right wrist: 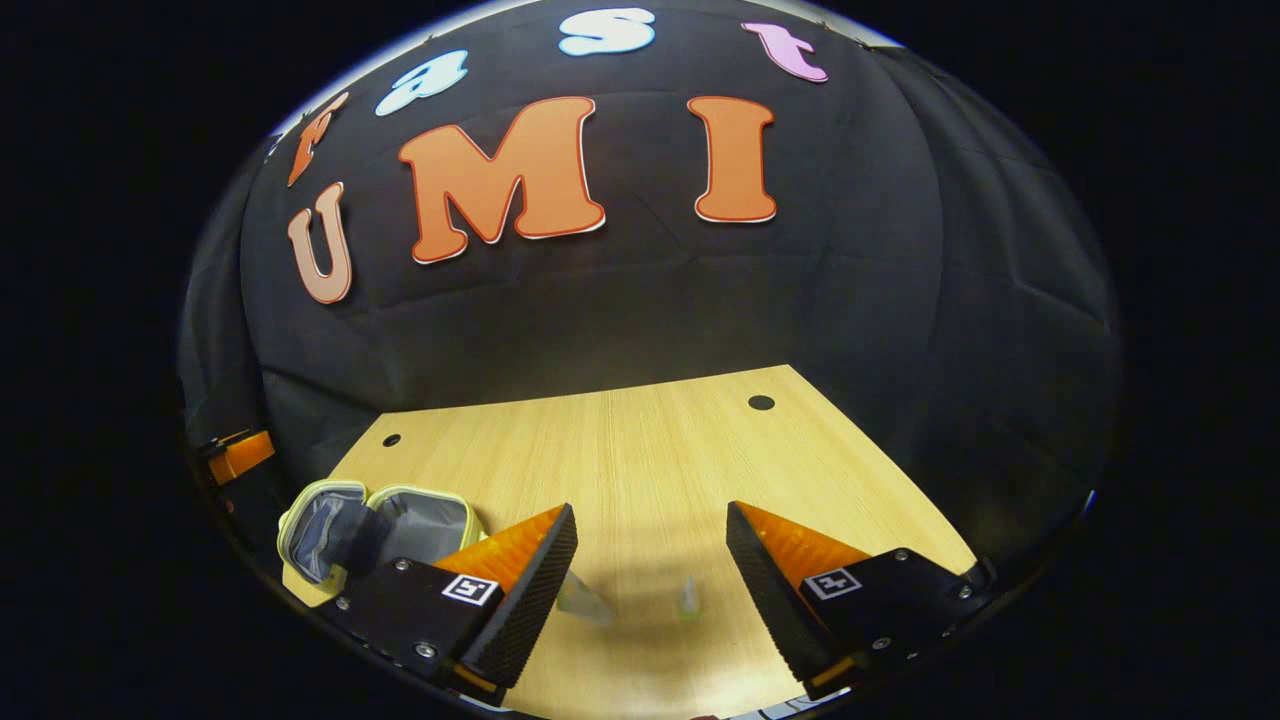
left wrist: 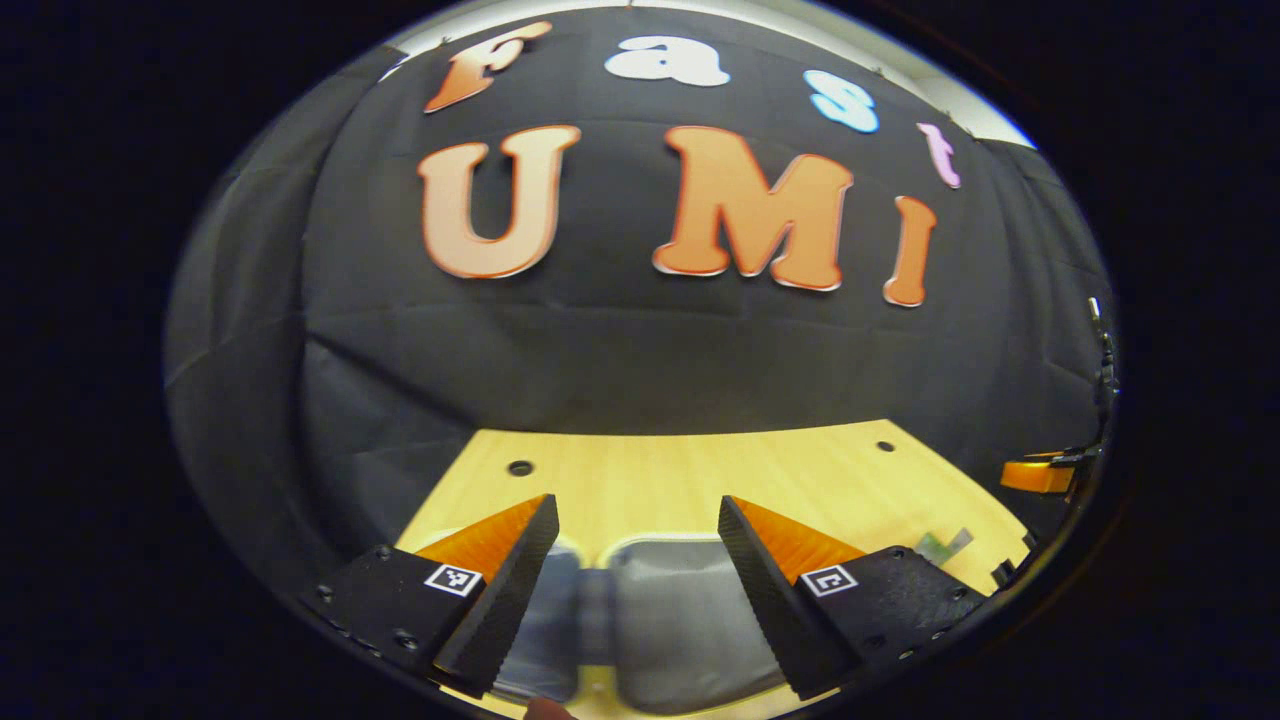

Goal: First open the suitcase, pack the skin care products into it, and then close the suitcase.

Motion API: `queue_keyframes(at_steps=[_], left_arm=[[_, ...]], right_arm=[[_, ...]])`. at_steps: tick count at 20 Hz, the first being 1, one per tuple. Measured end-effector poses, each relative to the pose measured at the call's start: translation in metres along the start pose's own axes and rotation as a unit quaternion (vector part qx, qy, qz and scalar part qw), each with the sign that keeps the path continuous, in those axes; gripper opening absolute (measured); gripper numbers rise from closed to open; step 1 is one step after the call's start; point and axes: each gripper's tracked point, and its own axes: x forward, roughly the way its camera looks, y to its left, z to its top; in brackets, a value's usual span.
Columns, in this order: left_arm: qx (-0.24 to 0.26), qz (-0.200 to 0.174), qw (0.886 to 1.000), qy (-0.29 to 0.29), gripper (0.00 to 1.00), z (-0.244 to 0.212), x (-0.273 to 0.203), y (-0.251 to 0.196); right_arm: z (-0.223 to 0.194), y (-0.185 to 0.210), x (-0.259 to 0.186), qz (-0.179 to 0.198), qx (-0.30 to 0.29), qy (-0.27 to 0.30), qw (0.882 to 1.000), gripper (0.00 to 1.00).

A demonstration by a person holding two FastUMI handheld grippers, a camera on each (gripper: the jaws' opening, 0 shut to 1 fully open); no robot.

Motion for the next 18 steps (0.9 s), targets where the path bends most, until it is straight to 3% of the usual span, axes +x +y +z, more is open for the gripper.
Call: queue_keyframes(at_steps=[6, 10, 14, 18], left_arm=[[-0.009, -0.081, 0.996, 0.022, 0.99, -0.029, 0.031, -0.148], [0.009, -0.102, 0.994, 0.037, 0.99, -0.059, 0.047, -0.230], [0.034, -0.102, 0.993, 0.044, 0.99, -0.091, 0.064, -0.279], [0.068, -0.078, 0.992, 0.069, 0.98, -0.143, 0.081, -0.295]], right_arm=[[-0.017, -0.057, 0.006, -0.006, -0.004, 0.014, 1.000, 0.95], [-0.032, -0.097, 0.013, -0.010, 0.000, 0.030, 0.999, 0.95], [-0.045, -0.133, 0.022, -0.014, 0.003, 0.047, 0.999, 0.95], [-0.055, -0.154, 0.029, -0.014, 0.000, 0.060, 0.998, 0.95]])
